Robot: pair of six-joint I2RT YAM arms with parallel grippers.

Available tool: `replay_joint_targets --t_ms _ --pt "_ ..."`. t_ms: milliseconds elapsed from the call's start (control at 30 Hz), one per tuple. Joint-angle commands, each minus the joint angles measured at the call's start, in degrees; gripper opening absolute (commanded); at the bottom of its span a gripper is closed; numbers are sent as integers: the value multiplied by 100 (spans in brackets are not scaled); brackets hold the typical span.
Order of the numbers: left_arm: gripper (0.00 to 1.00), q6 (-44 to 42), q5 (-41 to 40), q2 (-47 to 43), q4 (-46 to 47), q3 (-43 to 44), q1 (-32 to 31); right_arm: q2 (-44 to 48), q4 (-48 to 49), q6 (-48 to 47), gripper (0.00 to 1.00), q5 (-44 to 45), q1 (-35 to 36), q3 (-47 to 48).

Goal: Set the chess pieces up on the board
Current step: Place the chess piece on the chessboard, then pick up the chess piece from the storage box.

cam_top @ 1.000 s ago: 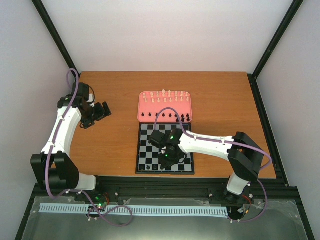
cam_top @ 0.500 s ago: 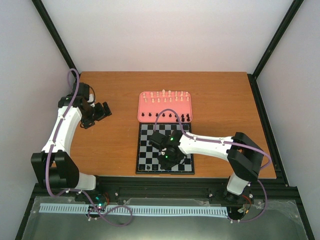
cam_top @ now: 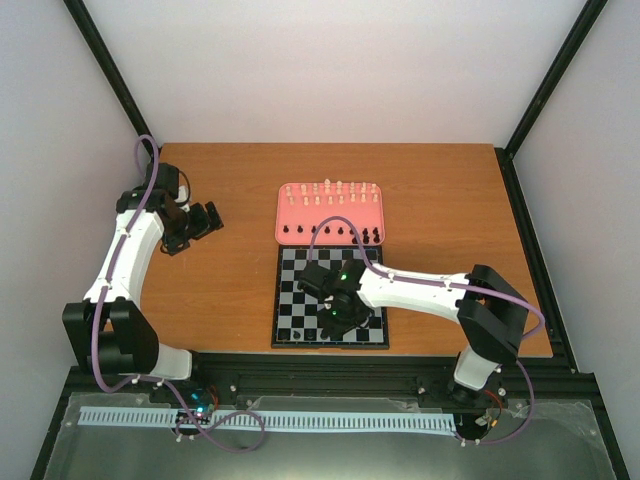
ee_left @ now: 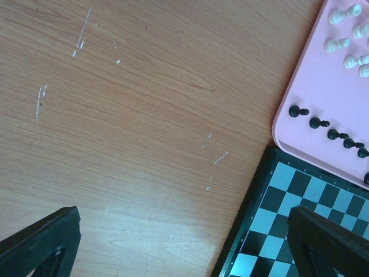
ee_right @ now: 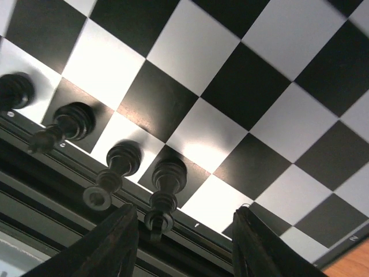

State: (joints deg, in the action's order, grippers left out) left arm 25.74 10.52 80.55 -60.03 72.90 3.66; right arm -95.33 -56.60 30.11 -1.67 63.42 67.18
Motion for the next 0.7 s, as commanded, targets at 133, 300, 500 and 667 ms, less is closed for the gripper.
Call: replay_joint_targets --t_ms 133,300,500,667 --pt "100 -24 82 63 -25 342 21 480 -503 208 50 640 46 543" --pt "100 -34 142 31 -50 346 21 385 -572 18 53 828 -459 1003" --pt "100 38 482 -48 -8 314 21 -155 -259 -569 50 670 -1590 1635" --pt "100 63 528 -32 -11 235 12 -1067 -64 -1132 49 579 -2365 2440"
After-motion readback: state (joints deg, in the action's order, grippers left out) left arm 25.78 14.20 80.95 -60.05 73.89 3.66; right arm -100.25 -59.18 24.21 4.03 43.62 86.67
